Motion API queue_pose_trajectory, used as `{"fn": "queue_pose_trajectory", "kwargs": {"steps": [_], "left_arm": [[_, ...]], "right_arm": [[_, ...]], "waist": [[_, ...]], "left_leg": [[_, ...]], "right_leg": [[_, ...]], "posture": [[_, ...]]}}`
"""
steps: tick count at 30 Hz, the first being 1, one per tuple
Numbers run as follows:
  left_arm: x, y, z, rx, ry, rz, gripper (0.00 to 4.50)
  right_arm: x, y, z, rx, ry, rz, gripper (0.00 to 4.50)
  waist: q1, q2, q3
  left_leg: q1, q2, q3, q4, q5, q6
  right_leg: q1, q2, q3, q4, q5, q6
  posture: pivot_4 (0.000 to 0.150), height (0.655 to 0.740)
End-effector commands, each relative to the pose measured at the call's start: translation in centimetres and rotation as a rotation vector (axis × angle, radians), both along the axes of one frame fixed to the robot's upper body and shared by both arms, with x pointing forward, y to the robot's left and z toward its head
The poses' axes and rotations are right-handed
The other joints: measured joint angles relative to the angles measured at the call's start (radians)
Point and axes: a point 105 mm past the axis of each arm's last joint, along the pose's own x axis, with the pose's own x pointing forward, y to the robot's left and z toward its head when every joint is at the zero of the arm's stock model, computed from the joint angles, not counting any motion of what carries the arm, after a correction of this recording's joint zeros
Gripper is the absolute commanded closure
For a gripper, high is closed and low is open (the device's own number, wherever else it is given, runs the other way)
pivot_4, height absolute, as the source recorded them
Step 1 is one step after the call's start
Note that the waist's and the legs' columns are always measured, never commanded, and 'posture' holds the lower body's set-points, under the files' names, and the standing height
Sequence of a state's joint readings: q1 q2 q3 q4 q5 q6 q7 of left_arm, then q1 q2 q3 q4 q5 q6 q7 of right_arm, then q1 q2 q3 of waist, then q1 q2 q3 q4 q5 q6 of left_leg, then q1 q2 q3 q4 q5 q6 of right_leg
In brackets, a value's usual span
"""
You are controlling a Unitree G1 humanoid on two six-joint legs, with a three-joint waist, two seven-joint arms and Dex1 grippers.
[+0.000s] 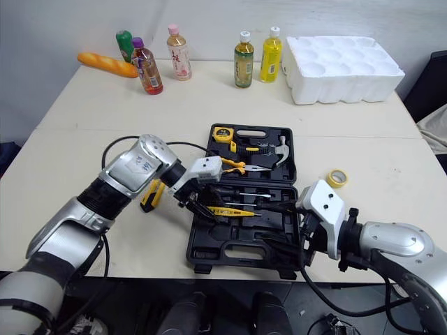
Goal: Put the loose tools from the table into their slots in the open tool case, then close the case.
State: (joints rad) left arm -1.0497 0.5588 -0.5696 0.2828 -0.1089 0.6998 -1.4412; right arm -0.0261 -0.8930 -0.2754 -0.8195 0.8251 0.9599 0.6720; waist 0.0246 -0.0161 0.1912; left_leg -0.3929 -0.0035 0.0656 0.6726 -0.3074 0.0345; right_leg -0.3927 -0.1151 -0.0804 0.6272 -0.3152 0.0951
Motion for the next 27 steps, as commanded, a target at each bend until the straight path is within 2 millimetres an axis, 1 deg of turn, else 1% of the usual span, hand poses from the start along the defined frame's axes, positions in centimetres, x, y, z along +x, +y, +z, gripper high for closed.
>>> {"fn": "queue_pose_trajectory", "kwargs": {"steps": [1,5,9,12,15,17,18,19,27], "left_arm": [[0.0,0.3,3.1,-0.075,-0.075,-0.027,0.81],[-0.4,0.3,4.2,-0.188,-0.105,-0.081,0.81],[-1.3,-0.3,3.9,-0.385,-0.145,-0.182,0.81],[-1.6,-0.6,2.7,-0.471,-0.197,-0.212,1.65],[-1.5,-1.2,1.2,-0.520,-0.218,-0.192,2.96],[-1.4,-1.6,0.5,-0.533,-0.225,-0.182,3.71],[-1.4,-1.6,0.3,-0.537,-0.225,-0.182,4.26],[-1.4,-1.7,0.1,-0.538,-0.221,-0.182,4.44],[-0.3,-1.9,-2.4,-0.461,-0.245,-0.131,4.44]], "right_arm": [[-0.3,0.4,0.5,0.003,-0.023,0.029,0.00],[-0.4,0.4,0.6,0.006,-0.022,0.034,0.00],[-0.3,0.5,0.6,0.007,-0.032,0.039,0.00],[0.0,0.5,0.8,0.012,-0.043,0.038,0.00],[-0.1,0.4,0.8,0.009,-0.040,0.042,0.00],[-0.1,0.4,0.8,0.007,-0.038,0.043,0.00],[-0.1,0.4,0.8,0.007,-0.037,0.043,0.00],[-0.1,0.4,0.8,0.006,-0.037,0.043,0.00],[0.0,0.1,0.7,-0.001,-0.031,0.039,0.00]], "waist": [[0.000,0.000,0.000],[-0.001,0.000,0.000],[0.000,0.000,0.000],[0.000,0.000,0.000],[0.001,0.000,0.000],[0.003,0.000,0.000],[0.002,0.000,0.000],[0.001,0.000,0.000],[0.001,0.000,0.000]], "left_leg": [[0.000,0.000,0.000,0.000,0.000,0.000],[-0.001,0.000,0.000,0.000,0.000,0.000],[-0.001,0.000,0.000,0.002,0.000,0.001],[-0.002,0.000,-0.001,0.004,-0.001,0.001],[-0.002,0.000,-0.001,0.005,-0.001,0.001],[-0.003,0.000,-0.001,0.006,-0.001,0.002],[-0.003,0.000,-0.001,0.007,-0.001,0.002],[-0.004,0.000,-0.001,0.007,-0.002,0.002],[-0.004,0.000,-0.001,0.008,-0.002,0.003]], "right_leg": [[0.000,0.000,0.000,0.001,0.000,0.000],[0.000,0.000,0.000,0.000,0.000,0.000],[0.001,-0.001,-0.001,0.000,0.000,0.001],[0.001,-0.001,-0.001,0.000,0.001,0.001],[0.001,-0.001,-0.001,0.001,0.001,0.001],[0.001,-0.001,-0.002,0.001,0.001,0.002],[0.001,-0.001,-0.002,0.001,0.001,0.002],[0.001,-0.001,-0.002,0.001,0.002,0.003],[0.001,-0.001,-0.002,0.000,0.002,0.003]], "posture": [[0.150,0.7384],[0.150,0.7384],[0.150,0.7384],[0.150,0.7384],[0.150,0.7384],[0.150,0.7384],[0.150,0.7384],[0.150,0.7384],[0.150,0.7384]]}}
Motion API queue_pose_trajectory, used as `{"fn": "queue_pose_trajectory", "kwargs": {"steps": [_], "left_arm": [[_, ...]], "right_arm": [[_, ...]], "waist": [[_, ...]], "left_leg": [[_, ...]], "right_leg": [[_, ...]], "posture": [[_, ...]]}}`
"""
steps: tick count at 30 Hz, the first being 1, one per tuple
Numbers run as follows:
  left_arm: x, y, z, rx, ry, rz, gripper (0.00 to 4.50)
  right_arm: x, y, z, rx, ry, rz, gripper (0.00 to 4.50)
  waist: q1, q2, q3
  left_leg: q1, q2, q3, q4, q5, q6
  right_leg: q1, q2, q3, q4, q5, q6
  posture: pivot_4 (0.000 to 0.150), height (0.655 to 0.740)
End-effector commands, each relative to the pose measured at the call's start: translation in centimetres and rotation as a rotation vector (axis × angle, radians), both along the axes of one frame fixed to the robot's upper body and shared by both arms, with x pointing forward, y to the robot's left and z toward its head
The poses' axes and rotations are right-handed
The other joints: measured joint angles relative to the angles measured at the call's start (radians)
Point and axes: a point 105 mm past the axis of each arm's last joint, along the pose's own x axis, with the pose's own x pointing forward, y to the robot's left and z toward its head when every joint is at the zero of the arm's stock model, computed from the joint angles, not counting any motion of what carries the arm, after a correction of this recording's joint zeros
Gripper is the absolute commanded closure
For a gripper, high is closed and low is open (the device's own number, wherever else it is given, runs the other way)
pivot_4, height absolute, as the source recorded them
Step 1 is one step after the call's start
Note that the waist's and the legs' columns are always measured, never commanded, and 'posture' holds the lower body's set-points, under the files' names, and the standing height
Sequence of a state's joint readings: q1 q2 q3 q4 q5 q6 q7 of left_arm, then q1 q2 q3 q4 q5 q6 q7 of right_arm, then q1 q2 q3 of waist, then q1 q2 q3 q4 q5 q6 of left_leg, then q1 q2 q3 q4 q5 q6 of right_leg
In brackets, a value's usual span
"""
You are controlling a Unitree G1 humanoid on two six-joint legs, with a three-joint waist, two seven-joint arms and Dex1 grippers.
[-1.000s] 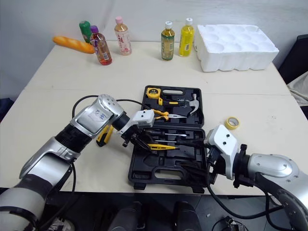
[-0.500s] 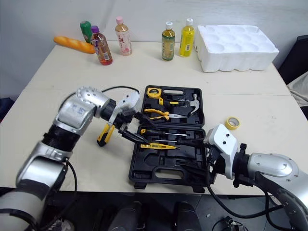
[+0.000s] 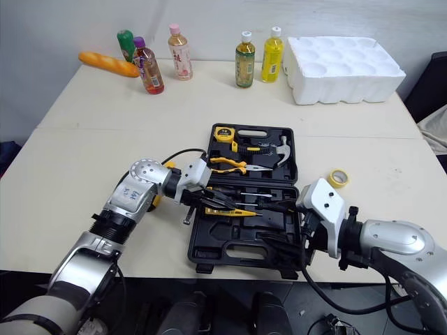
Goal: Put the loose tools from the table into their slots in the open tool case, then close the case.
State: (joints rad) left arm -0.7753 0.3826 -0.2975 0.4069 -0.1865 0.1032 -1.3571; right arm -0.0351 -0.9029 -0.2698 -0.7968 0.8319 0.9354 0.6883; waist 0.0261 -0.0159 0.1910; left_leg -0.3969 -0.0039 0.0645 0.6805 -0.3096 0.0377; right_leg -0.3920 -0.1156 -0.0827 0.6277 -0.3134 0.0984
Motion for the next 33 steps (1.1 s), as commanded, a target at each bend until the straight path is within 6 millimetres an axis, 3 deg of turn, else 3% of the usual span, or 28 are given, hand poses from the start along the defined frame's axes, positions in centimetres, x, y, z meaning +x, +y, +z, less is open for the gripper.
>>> {"fn": "queue_pose_trajectory", "kwargs": {"steps": [1,8,16,30,33], "left_arm": [[0.3,-0.2,-0.6,0.037,-0.047,0.007,4.44],[0.4,0.8,-3.3,0.193,-0.053,0.030,4.44],[0.4,2.4,-4.5,0.291,-0.029,0.064,4.44],[0.2,2.2,-4.0,0.287,-0.023,0.058,4.44],[0.6,1.7,-2.8,0.222,-0.013,0.085,4.44]], "right_arm": [[-0.1,0.1,0.5,-0.013,-0.028,0.023,0.00],[-0.1,0.1,0.4,-0.015,-0.028,0.024,0.00],[-0.2,0.1,0.4,-0.014,-0.028,0.022,0.00],[0.0,0.1,0.4,-0.011,-0.031,0.017,0.00],[0.2,0.0,0.4,-0.010,-0.033,0.010,0.00]], "waist": [[0.000,0.000,0.000],[-0.001,0.000,-0.001],[-0.005,0.000,-0.001],[-0.003,0.000,-0.002],[-0.003,0.000,-0.002]], "left_leg": [[0.000,0.000,0.000,0.000,0.000,0.000],[0.001,0.000,0.000,0.000,0.000,0.000],[0.006,0.001,0.001,0.000,-0.001,-0.001],[0.008,0.002,0.000,0.000,-0.002,-0.001],[0.008,0.002,0.000,0.000,-0.002,-0.001]], "right_leg": [[0.000,0.000,0.000,0.000,0.000,0.000],[0.001,0.000,0.000,0.000,0.000,0.000],[0.004,0.000,0.002,-0.002,0.000,0.000],[0.006,-0.001,0.002,-0.004,0.000,0.000],[0.006,-0.001,0.002,-0.004,0.000,0.000]], "posture": [[0.150,0.7384],[0.150,0.7384],[0.150,0.7384],[0.150,0.7384],[0.150,0.7384]]}}
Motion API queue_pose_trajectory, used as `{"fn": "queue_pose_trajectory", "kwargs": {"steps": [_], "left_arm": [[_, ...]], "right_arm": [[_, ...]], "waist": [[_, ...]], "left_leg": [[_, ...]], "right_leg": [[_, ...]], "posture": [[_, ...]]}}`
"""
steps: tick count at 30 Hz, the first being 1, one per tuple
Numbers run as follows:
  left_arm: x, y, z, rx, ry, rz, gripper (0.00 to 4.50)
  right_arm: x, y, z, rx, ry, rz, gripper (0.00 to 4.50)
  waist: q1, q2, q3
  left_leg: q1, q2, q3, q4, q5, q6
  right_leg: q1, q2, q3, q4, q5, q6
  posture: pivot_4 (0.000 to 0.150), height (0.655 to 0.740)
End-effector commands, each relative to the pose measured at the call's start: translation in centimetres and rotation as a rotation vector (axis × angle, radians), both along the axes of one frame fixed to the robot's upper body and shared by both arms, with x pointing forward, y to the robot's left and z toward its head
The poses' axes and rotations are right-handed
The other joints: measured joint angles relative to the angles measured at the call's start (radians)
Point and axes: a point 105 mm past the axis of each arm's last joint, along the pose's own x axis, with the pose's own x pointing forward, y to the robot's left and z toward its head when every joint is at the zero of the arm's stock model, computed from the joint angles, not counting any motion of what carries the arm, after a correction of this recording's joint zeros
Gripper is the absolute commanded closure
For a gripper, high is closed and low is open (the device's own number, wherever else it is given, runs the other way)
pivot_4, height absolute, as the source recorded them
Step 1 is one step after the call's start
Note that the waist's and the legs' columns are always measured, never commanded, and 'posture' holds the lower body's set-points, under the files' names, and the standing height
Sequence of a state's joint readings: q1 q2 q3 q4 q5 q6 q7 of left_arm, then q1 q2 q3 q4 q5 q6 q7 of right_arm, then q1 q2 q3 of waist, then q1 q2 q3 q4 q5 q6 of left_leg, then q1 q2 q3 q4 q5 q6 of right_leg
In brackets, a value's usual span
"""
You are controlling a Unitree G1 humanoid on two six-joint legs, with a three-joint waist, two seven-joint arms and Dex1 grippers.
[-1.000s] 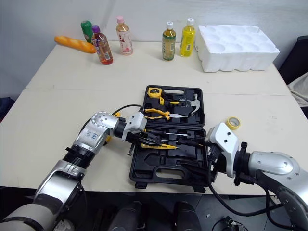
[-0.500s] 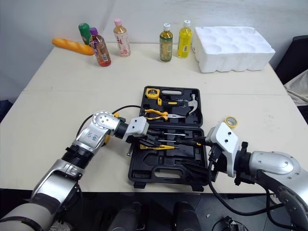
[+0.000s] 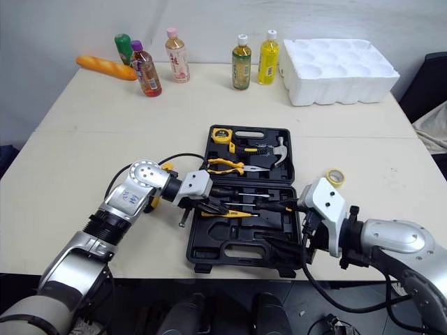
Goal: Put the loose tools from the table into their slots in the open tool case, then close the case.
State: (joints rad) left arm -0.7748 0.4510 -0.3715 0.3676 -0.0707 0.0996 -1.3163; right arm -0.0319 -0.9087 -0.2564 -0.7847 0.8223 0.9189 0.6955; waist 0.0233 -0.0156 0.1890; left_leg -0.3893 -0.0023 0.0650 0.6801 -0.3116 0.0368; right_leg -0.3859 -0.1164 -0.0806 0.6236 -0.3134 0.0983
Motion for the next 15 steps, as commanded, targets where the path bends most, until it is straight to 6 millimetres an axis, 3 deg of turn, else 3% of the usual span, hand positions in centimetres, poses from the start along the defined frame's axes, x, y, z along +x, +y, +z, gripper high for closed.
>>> {"fn": "queue_pose_trajectory", "kwargs": {"steps": [1,3,5,7,11,14,15], "left_arm": [[0.2,0.4,-0.1,-0.038,0.084,0.068,4.17],[0.1,0.5,2.0,-0.152,0.122,0.085,3.57],[-0.3,1.4,4.4,-0.268,0.146,0.114,2.68],[-0.7,3.6,6.4,-0.361,0.142,0.199,1.79],[-2.3,9.4,7.7,-0.486,0.129,0.458,0.08],[-3.6,15.0,6.6,-0.474,0.128,0.714,0.08],[-4.0,15.9,6.5,-0.473,0.128,0.757,0.08]], "right_arm": [[0.2,-0.1,0.6,-0.005,-0.041,0.000,0.00],[0.3,-0.4,0.8,0.001,-0.052,-0.015,0.00],[0.5,-1.3,1.3,0.012,-0.066,-0.043,0.00],[1.1,-3.5,1.7,0.007,-0.076,-0.113,0.00],[1.4,-8.8,1.8,-0.044,-0.064,-0.257,0.00],[1.2,-13.5,1.9,-0.073,-0.055,-0.380,0.00],[1.1,-14.4,1.9,-0.086,-0.053,-0.398,0.00]], "waist": [[0.000,0.000,0.000],[0.000,0.000,0.000],[-0.001,0.000,0.000],[-0.004,0.000,0.000],[-0.012,0.000,0.000],[-0.013,0.001,0.001],[-0.013,0.001,0.001]], "left_leg": [[0.000,0.000,0.000,0.000,0.000,0.000],[-0.001,0.000,0.000,0.000,0.000,0.000],[-0.002,0.000,0.000,0.000,0.000,0.000],[-0.006,0.000,0.000,0.000,0.000,0.000],[-0.006,0.000,0.000,0.000,0.000,0.000],[-0.001,0.000,0.000,-0.002,0.000,0.000],[0.001,0.000,0.000,-0.002,0.000,0.000]], "right_leg": [[0.000,0.000,0.000,0.000,0.000,0.000],[0.000,0.000,0.000,0.000,0.000,0.000],[-0.002,0.000,0.000,0.001,0.000,0.000],[-0.005,0.000,0.000,0.004,0.000,0.000],[-0.005,0.000,0.000,0.003,0.000,0.000],[0.000,0.000,0.000,0.000,0.000,0.000],[0.002,0.000,-0.001,-0.003,0.000,0.000]], "posture": [[0.150,0.7384],[0.150,0.7384],[0.150,0.7384],[0.150,0.7384],[0.150,0.7384],[0.150,0.7384],[0.150,0.7384]]}}
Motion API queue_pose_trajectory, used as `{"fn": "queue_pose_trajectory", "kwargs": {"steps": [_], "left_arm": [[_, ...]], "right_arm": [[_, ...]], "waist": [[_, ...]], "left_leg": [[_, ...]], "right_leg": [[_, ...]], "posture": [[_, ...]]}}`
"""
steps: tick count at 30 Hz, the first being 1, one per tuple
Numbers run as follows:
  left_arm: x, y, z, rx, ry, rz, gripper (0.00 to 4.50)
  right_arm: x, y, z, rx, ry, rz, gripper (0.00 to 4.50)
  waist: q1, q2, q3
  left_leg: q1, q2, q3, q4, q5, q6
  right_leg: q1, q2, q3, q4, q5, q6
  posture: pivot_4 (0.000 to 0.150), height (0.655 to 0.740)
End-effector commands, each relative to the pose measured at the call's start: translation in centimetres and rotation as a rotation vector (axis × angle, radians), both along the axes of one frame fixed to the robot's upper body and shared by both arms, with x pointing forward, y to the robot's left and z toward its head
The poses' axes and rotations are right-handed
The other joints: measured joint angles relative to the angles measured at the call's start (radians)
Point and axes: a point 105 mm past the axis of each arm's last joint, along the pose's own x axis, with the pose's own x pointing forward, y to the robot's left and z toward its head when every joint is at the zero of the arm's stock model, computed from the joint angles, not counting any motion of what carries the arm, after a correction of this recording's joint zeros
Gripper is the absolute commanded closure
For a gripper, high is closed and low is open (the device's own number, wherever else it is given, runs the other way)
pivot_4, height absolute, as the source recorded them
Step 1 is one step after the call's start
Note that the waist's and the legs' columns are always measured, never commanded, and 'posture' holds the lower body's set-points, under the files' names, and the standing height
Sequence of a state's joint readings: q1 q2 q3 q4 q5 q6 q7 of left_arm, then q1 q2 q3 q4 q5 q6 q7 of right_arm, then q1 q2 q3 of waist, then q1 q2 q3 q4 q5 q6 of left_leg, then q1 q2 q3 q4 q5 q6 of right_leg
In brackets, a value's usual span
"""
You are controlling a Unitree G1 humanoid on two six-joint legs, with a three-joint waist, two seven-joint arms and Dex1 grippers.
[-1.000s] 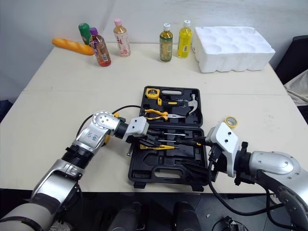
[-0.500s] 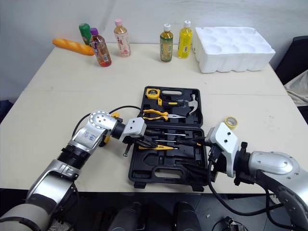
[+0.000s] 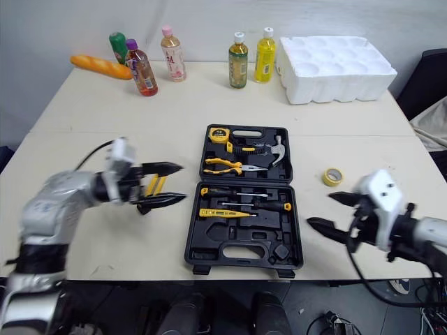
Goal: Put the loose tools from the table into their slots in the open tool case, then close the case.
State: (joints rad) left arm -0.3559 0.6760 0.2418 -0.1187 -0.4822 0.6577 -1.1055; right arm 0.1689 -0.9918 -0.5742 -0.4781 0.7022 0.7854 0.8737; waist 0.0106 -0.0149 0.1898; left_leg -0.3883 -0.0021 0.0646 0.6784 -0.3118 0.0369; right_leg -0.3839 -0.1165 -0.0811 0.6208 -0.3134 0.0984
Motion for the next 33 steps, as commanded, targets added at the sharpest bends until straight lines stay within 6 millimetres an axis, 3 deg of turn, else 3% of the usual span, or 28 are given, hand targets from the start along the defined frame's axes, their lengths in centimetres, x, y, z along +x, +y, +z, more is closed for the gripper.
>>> {"fn": "queue_pose_trajectory", "kwargs": {"steps": [1,6,10,13,17,21,24,30,33], "left_arm": [[-1.7,4.8,0.6,0.009,-0.003,0.214,0.08],[-4.7,13.8,-1.0,0.074,0.066,0.626,0.08],[-6.4,17.8,-1.2,0.081,0.082,0.821,0.08],[-6.9,19.1,-1.5,0.086,0.090,0.896,0.08],[-6.5,18.0,-1.9,0.104,0.094,0.883,0.08],[-5.6,14.3,-1.8,0.078,0.101,0.780,0.08],[-5.1,10.6,-2.2,0.082,0.121,0.698,0.08],[-3.1,6.1,-2.7,0.069,0.203,0.669,0.08],[-1.8,5.2,-2.8,0.107,0.221,0.691,0.08]], "right_arm": [[-0.4,-4.5,1.2,-0.069,-0.042,-0.096,0.00],[-1.9,-10.3,0.1,-0.151,-0.001,-0.243,0.00],[-2.6,-12.9,0.1,-0.146,-0.011,-0.331,0.00],[-2.9,-13.5,-0.1,-0.138,-0.018,-0.358,0.00],[-2.4,-13.5,0.1,-0.116,-0.040,-0.360,0.00],[-1.3,-11.4,0.2,-0.106,-0.034,-0.261,0.00],[-0.3,-8.1,1.1,-0.072,-0.052,-0.135,0.00],[0.3,1.1,3.3,0.046,-0.093,0.191,0.00],[-0.1,6.1,3.9,0.077,-0.118,0.358,0.00]], "waist": [[0.000,0.000,0.000],[0.010,0.001,0.000],[0.012,0.001,0.001],[0.010,0.002,0.001],[0.008,0.003,0.001],[0.006,0.003,0.001],[0.005,0.004,0.002],[0.004,0.006,0.002],[0.005,0.006,0.002]], "left_leg": [[0.002,0.000,0.000,-0.001,-0.001,0.000],[0.003,0.000,-0.001,-0.004,-0.005,-0.001],[0.004,0.000,0.000,-0.012,-0.004,-0.002],[0.005,0.000,0.000,-0.014,-0.006,-0.008],[0.005,0.000,0.000,-0.015,-0.006,-0.009],[0.005,0.000,0.000,-0.015,-0.007,-0.010],[0.005,0.000,0.001,-0.015,-0.006,-0.010],[0.005,0.001,0.001,-0.014,-0.001,-0.006],[0.005,0.001,0.001,-0.015,-0.001,-0.007]], "right_leg": [[0.001,0.000,0.001,0.000,0.000,0.000],[0.002,-0.002,0.001,-0.004,0.000,-0.001],[0.001,-0.002,0.001,-0.008,-0.001,-0.001],[0.000,-0.002,0.001,-0.008,-0.001,-0.002],[0.000,-0.002,0.001,-0.008,-0.001,-0.003],[0.000,-0.003,0.002,-0.008,-0.001,-0.003],[0.000,-0.003,0.002,-0.008,-0.001,-0.003],[-0.001,-0.001,0.002,-0.004,-0.001,-0.003],[-0.001,0.000,0.001,-0.004,-0.001,-0.003]], "posture": [[0.150,0.7384],[0.150,0.7384],[0.150,0.7384],[0.150,0.7384],[0.150,0.7384],[0.150,0.7384],[0.150,0.7384],[0.150,0.7384],[0.150,0.7384]]}}
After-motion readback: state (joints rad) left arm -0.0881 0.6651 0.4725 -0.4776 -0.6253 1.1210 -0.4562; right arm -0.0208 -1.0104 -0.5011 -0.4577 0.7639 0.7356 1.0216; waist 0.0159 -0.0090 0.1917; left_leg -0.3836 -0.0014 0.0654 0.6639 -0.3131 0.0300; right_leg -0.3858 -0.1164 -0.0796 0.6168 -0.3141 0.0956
